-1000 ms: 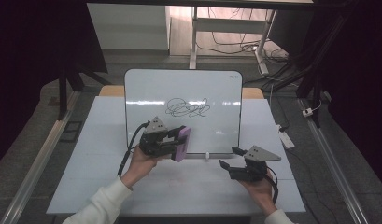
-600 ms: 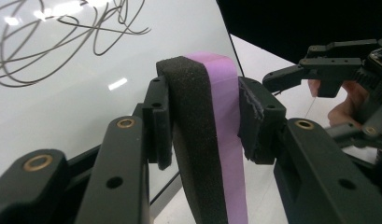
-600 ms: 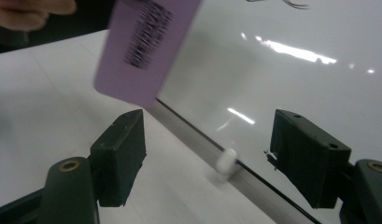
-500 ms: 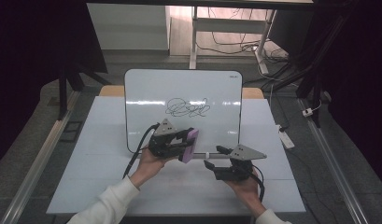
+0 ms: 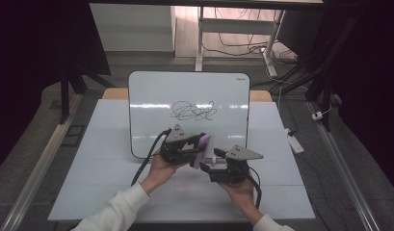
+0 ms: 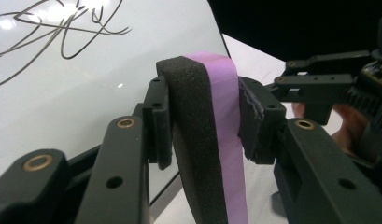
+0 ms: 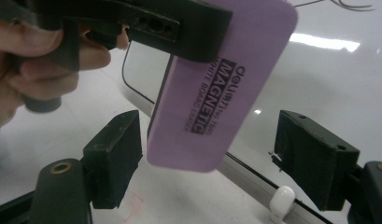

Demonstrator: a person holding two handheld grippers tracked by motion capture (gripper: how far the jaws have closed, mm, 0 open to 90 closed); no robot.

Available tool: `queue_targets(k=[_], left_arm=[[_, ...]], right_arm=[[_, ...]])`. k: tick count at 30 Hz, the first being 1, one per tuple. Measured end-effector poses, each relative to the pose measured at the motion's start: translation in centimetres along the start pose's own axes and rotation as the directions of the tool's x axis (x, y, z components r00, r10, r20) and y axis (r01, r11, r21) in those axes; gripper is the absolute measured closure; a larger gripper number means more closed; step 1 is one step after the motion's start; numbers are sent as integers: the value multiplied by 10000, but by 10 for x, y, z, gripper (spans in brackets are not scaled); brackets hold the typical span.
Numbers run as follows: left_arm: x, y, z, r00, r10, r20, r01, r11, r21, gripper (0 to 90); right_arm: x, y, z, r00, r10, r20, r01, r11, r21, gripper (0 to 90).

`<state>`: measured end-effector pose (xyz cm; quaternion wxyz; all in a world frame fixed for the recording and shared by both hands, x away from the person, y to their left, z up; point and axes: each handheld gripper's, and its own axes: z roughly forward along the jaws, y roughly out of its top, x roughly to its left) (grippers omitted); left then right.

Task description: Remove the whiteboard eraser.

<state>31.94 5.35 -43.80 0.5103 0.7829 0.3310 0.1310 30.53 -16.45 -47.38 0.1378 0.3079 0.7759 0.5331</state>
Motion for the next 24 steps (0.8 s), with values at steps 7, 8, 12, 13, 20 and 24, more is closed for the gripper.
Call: queue_targets(k=[7, 8, 12, 13, 20, 24], left_arm=[[-4, 1, 0, 9999, 51, 97, -49, 9998, -205, 585], [-5, 1, 0, 9999, 18, 145, -15, 9998, -213, 585], [-6, 2, -1, 9999, 52, 94, -49, 9996, -295, 585], [-7, 2, -2, 9999, 50, 88, -48, 9995, -310, 585], [-6, 1, -1, 10000, 1, 96, 2, 9995, -320, 580], [-4, 0, -2, 9998, -65, 169, 70, 9995, -311, 564]], right_arm=[[3, 1, 8, 9990, 410, 158, -409, 9992, -46, 274], [3, 1, 9, 9988, 476, 102, -475, 9988, -111, 291], [3, 2, 8, 9982, 530, 272, -523, 9983, -265, 344], [3, 2, 8, 9982, 530, 272, -523, 9983, -265, 344], [2, 4, 5, 9980, 273, 563, -263, 9995, -192, 378], [2, 5, 4, 9970, -83, 771, 88, 9999, -67, 387]])
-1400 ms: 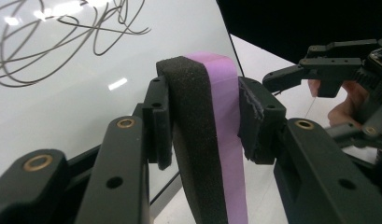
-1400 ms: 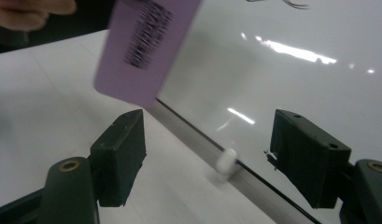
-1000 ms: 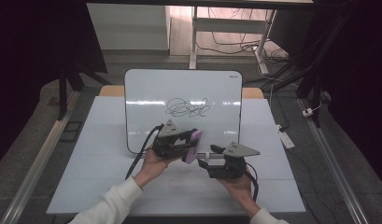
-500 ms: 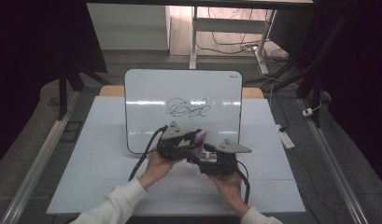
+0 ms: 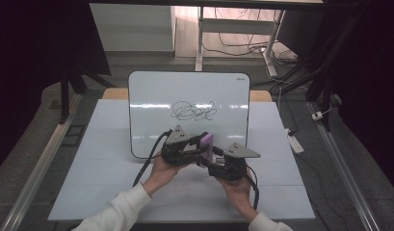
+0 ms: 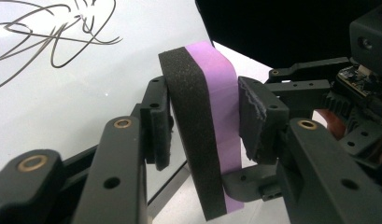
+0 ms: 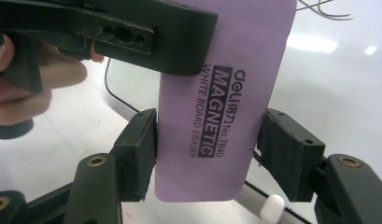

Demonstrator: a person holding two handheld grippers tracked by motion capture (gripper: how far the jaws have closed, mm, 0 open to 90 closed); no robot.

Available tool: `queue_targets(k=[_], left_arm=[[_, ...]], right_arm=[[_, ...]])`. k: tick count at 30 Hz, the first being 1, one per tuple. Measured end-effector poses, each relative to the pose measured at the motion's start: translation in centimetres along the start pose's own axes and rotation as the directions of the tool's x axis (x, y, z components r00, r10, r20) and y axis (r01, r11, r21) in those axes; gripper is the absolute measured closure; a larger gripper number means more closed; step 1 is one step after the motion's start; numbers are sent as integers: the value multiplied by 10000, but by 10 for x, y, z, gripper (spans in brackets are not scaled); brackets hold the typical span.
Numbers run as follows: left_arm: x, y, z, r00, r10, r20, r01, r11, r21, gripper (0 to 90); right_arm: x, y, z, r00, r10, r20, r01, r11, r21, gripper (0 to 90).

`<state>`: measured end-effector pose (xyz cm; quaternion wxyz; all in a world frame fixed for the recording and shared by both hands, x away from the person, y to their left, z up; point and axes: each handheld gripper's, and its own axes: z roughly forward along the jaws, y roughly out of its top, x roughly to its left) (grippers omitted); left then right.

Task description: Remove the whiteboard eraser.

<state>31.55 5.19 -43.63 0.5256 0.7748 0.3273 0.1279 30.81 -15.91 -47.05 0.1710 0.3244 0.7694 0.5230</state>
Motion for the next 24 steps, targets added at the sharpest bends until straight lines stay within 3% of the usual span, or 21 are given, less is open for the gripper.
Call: queue_targets(k=[2, 9, 13, 16, 19, 24], left_arm=[[0, 0, -1, 10000, -47, 27, 47, 10000, -50, 554], [6, 3, -13, 9997, -204, 155, 208, 9993, -309, 339], [14, 5, -30, 9990, -232, 381, 244, 9992, -309, 303], [18, 3, -42, 9996, -171, 222, 174, 9997, -157, 289], [23, -7, -58, 9999, -104, 94, 104, 9999, 9, 289], [36, -30, -82, 9990, -360, -281, 373, 9981, 494, 290]], right_arm=[[0, 0, 0, 10000, -49, 1, 49, 10000, -10, 389], [3, 2, -2, 9971, -745, 155, 744, 9972, 45, 395], [0, 3, -3, 9957, -893, 262, 891, 9960, 95, 397], [-5, 4, -5, 9957, -849, 380, 847, 9964, 89, 398], [-11, 4, -6, 9959, -802, 407, 801, 9968, 31, 398], [-17, 8, -8, 9940, -983, 488, 983, 9952, 24, 399]])
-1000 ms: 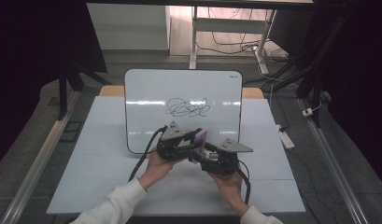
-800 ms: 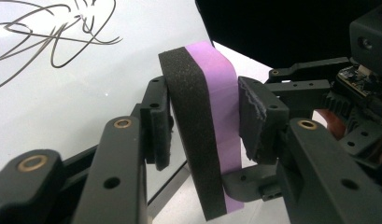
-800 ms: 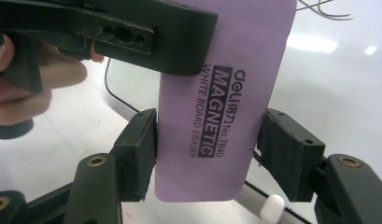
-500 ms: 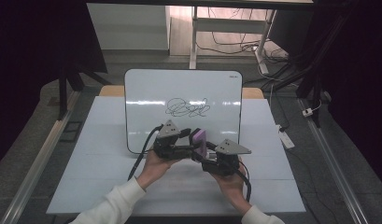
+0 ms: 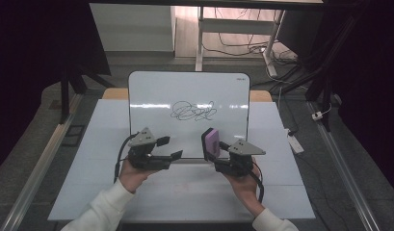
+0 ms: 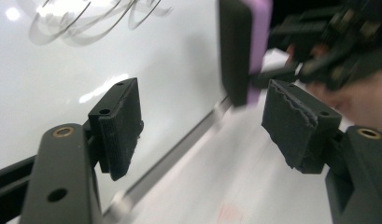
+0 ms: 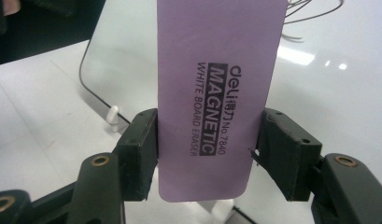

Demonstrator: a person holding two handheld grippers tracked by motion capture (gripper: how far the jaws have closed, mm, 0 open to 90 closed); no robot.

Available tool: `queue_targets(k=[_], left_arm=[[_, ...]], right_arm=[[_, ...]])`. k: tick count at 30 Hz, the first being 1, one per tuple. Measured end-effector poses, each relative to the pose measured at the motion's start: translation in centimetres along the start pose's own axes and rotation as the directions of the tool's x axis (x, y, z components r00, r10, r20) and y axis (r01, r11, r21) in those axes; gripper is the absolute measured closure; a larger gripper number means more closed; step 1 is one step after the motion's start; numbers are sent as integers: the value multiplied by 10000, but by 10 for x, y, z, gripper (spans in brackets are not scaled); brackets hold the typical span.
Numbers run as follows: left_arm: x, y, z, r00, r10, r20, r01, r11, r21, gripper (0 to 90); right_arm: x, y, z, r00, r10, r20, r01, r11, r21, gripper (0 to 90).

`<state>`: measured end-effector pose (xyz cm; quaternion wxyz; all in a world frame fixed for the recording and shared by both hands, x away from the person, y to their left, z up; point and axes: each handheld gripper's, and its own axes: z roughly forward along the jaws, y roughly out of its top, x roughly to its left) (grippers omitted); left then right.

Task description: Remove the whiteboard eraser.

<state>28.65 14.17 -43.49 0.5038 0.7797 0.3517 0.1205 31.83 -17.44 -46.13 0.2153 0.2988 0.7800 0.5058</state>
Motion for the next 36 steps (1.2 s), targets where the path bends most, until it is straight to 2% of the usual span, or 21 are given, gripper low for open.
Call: queue_targets(k=[6, 10, 14, 25, 29, 31, 36], left_arm=[[20, -34, -25, 9969, -623, -477, 642, 9972, 396, 292], [31, -54, -36, 9914, -1032, -799, 1079, 9926, 565, 293], [39, -67, -43, 9840, -1346, -1167, 1431, 9874, 670, 293], [51, -91, -58, 9627, -1901, -1928, 2087, 9746, 814, 293], [55, -93, -60, 9589, -1997, -2014, 2194, 9723, 804, 292], [56, -94, -60, 9591, -1983, -2019, 2180, 9726, 806, 291], [58, -95, -61, 9582, -1988, -2060, 2188, 9725, 795, 290]], right_arm=[[-5, 8, -4, 9983, -454, 356, 453, 9990, 41, 400], [-11, 12, -5, 9979, -420, 485, 422, 9991, -22, 400], [-16, 16, -5, 9954, -533, 793, 537, 9986, -24, 400], [-22, 27, -3, 9876, -779, 1361, 781, 9969, 44, 400], [-24, 31, 1, 9854, -881, 1457, 885, 9961, 36, 400], [-25, 33, 3, 9836, -975, 1518, 973, 9952, 89, 400], [-24, 39, 4, 9747, -1395, 1748, 1373, 9902, 249, 400]])
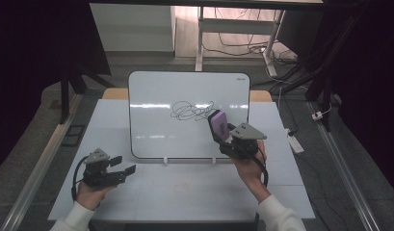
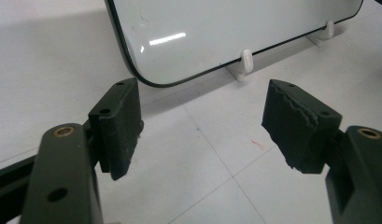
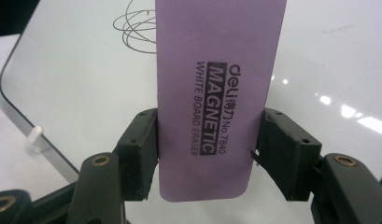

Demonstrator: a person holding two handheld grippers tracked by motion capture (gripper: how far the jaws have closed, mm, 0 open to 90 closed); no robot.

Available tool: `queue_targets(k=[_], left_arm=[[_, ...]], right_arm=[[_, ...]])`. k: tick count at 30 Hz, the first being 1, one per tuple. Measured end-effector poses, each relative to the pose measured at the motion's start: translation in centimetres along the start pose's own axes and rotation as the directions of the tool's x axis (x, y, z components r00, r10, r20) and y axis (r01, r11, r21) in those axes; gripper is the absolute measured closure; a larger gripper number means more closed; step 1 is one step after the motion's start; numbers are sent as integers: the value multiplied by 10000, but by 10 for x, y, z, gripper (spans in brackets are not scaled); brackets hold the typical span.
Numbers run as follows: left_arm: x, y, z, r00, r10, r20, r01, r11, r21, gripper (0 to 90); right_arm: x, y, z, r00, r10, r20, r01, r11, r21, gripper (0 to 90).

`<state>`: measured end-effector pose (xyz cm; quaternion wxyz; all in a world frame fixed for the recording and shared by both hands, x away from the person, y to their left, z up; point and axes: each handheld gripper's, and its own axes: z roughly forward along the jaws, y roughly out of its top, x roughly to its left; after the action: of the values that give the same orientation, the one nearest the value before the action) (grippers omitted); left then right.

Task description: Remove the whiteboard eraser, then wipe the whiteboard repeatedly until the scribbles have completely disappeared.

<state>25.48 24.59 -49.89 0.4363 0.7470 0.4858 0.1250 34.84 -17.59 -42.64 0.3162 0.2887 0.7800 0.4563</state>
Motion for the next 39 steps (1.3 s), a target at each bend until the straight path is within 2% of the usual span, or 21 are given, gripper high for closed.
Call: queue_targets(k=[10, 19, 21, 26, 32, 35, 38, 39], left_arm=[[2, -1, -1, 10000, 18, -28, -19, 10000, -61, 288], [3, 1, -1, 10000, -12, 26, 12, 9999, -125, 284], [3, 1, 0, 10000, 2, 72, -1, 10000, -84, 283], [2, 1, -2, 9998, 122, 134, -120, 9998, -140, 280], [5, 0, -3, 9999, 21, 135, -19, 9998, -196, 280], [4, 0, -4, 9999, 75, 128, -72, 9997, -229, 280], [3, -1, -5, 9998, 123, 147, -120, 9997, -224, 279], [3, -1, -5, 9998, 123, 152, -119, 9997, -230, 279]], right_arm=[[2, 15, -1, 9969, -708, 334, 707, 9975, 25, 401], [8, 27, 6, 9918, -1236, 336, 1229, 9922, 228, 401], [9, 31, 10, 9899, -1357, 420, 1343, 9903, 351, 400], [9, 42, 25, 9898, -1301, 576, 1255, 9891, 764, 401], [13, 50, 42, 9866, -1438, 770, 1334, 9829, 1270, 401], [15, 53, 50, 9848, -1498, 876, 1370, 9810, 1375, 402], [16, 57, 54, 9790, -1684, 1146, 1511, 9777, 1458, 403], [14, 59, 55, 9801, -1616, 1149, 1446, 9791, 1433, 403]])
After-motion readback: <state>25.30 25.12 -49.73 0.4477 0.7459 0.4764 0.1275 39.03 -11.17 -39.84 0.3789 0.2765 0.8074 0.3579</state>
